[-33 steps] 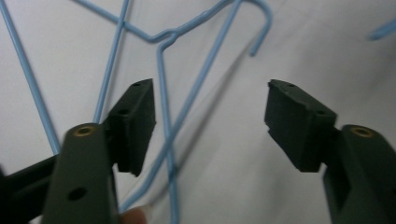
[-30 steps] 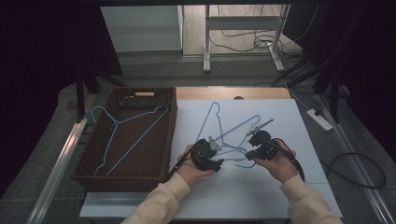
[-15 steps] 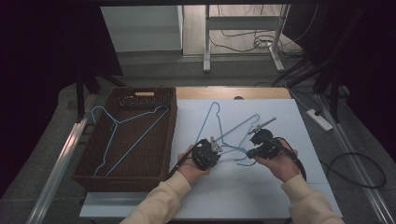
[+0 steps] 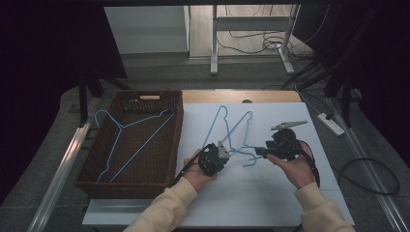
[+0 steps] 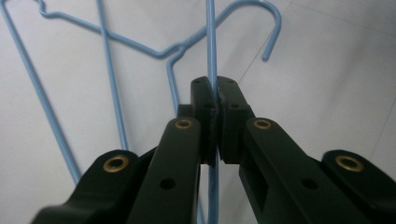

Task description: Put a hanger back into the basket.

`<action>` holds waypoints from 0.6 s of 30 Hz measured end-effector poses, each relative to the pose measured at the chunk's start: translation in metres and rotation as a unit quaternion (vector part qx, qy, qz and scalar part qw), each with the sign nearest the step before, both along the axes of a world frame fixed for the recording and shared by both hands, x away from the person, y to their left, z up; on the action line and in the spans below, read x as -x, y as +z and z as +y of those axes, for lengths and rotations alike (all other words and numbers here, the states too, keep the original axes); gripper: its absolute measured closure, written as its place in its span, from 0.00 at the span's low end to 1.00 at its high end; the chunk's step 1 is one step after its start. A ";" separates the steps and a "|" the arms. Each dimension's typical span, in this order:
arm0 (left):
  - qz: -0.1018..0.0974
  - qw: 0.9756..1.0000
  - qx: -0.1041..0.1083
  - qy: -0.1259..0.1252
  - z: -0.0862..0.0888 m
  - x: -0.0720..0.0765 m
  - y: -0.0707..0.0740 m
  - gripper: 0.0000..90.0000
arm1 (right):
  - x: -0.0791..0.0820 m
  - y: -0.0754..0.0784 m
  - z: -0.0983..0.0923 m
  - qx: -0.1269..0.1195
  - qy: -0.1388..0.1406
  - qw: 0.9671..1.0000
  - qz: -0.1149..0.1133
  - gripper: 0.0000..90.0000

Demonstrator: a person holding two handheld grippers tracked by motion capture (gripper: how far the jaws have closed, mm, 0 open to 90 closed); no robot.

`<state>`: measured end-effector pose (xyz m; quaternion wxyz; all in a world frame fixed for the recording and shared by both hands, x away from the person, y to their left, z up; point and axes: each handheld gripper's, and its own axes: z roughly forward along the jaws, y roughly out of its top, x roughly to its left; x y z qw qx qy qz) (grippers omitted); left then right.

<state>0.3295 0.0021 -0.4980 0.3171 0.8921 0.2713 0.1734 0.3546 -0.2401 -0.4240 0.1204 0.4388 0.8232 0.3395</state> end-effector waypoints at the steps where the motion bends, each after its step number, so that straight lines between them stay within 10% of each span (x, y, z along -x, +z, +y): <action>1: -0.006 1.000 0.006 0.004 0.001 0.001 0.002 0.97 | 0.003 0.003 -0.007 -0.039 -0.008 0.999 -0.021 0.43; 11: -0.023 0.998 0.043 0.031 0.008 0.002 0.014 0.97 | 0.027 0.010 -0.042 -0.146 -0.017 0.983 -0.107 0.39; 18: -0.036 0.997 0.065 0.035 0.011 0.004 0.024 0.97 | 0.038 -0.004 -0.056 -0.156 -0.007 0.982 -0.107 0.37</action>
